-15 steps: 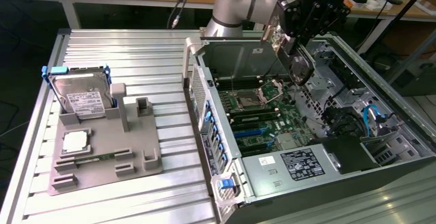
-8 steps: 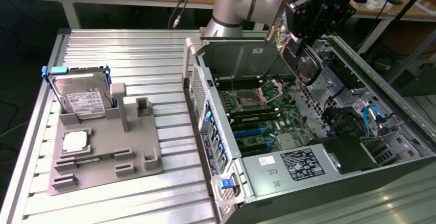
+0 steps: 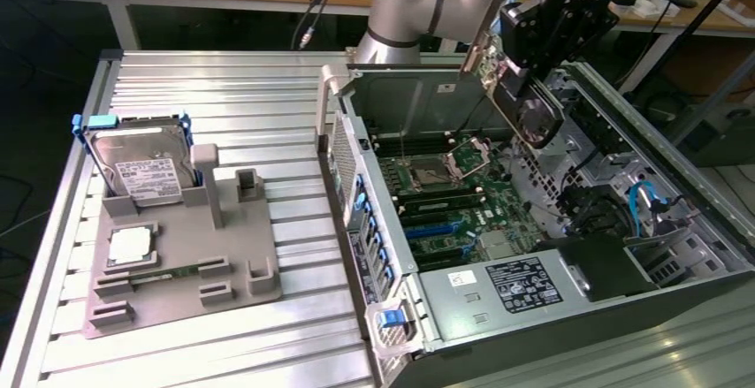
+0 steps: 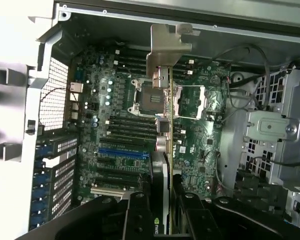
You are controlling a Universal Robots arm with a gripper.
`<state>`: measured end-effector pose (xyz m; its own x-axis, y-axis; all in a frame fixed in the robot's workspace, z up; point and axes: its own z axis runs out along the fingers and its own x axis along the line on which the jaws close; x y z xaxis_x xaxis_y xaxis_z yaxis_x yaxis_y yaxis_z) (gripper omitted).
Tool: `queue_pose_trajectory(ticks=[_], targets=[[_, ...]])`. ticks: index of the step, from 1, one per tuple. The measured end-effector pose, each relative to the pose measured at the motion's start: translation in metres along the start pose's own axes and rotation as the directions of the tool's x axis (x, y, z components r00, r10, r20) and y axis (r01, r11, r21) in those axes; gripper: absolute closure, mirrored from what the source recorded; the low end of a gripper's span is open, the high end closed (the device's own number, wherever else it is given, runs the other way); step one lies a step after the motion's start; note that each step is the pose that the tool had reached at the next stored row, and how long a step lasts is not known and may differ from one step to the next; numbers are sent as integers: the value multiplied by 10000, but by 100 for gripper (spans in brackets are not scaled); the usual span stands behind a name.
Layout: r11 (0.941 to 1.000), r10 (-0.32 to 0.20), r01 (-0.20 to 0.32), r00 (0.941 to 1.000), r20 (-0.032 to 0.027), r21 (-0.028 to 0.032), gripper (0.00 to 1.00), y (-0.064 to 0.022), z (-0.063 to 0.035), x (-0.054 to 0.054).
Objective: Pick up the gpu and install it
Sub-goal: 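Pick up the gpu and move the gpu toward the slot, then insert the gpu into the slot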
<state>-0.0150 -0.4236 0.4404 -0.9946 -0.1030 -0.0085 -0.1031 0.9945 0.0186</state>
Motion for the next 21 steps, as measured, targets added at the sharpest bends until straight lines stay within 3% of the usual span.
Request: queue_pose_trajectory(ticks=[15,18,21], targets=[[10000,98,-98,10000,3,1,73,-1,2,-7],[9970,-776,776,9970,-14,-6,73,-1,2,-7],[9911,-1328,1328,9911,-24,-12,73,-1,4,-7]])
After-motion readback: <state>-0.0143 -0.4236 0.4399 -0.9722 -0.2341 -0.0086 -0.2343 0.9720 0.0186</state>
